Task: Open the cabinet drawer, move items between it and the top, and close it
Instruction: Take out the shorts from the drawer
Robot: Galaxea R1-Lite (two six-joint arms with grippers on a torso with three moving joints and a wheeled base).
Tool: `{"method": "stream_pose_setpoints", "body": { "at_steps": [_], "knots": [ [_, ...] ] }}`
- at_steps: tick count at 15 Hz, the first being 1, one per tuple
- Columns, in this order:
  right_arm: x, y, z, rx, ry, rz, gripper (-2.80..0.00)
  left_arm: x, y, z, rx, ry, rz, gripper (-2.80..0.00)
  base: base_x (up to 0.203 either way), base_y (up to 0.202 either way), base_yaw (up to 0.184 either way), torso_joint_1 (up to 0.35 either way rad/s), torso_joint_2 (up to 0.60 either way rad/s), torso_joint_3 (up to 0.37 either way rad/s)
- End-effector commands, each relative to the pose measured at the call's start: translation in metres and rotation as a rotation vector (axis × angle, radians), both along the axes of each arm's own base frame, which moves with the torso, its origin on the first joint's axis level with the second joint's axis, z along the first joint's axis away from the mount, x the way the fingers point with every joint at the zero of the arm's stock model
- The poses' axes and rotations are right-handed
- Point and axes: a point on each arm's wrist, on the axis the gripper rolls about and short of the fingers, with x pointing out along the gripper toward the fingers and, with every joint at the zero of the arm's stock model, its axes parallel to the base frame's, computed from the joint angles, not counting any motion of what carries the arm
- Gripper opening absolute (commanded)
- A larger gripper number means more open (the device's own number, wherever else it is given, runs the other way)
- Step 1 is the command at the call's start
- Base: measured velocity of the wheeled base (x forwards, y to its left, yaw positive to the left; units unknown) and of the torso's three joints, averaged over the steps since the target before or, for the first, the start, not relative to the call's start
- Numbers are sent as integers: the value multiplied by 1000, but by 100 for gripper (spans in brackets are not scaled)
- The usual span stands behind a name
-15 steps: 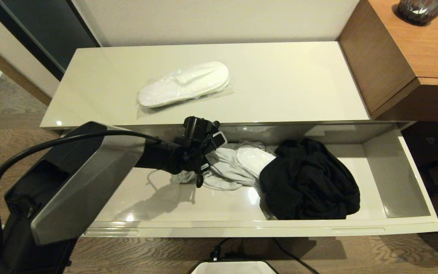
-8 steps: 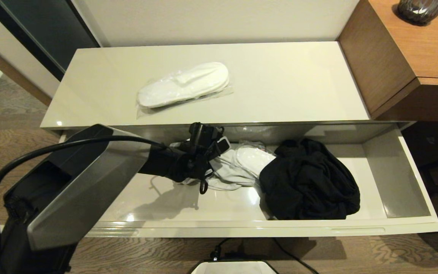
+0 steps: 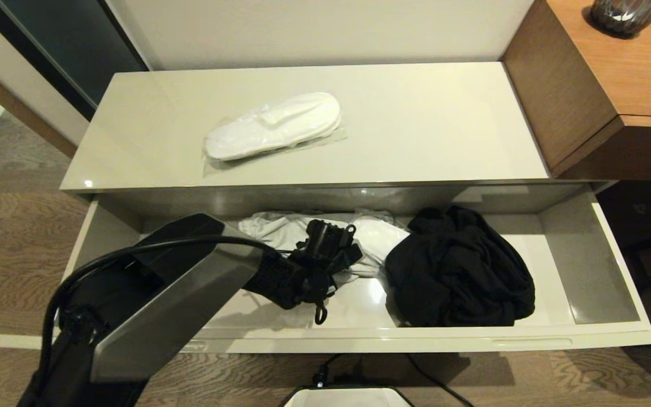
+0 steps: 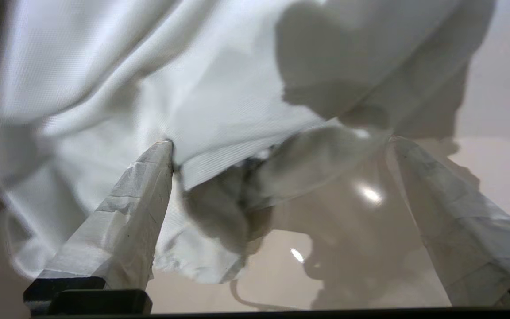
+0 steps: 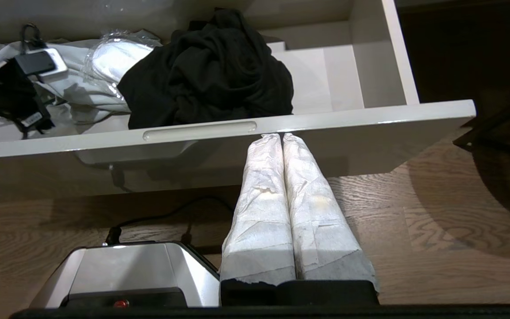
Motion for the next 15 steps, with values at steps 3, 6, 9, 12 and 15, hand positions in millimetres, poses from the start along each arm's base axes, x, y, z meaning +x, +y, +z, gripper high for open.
{"method": "stream_pose_setpoints", "body": {
  "at_steps": [3,6,9,12,15],
  "knots": [
    [0,0,0,-1,1,-1,-280,5,-1,-11,41,-24,77,0,0,0,0,0,0,0],
    [0,0,0,-1,1,-1,-280,6,0,1,52,-72,138,0,0,0,0,0,0,0],
    [0,0,0,0,1,-1,-280,7,3,13,31,-170,342,0,0,0,0,0,0,0],
    [0,0,0,0,1,-1,-280,6,4,11,25,-181,377,0,0,0,0,0,0,0],
    [0,0,0,-1,1,-1,-280,7,3,8,25,-179,379,0,0,0,0,0,0,0]
  ]
}}
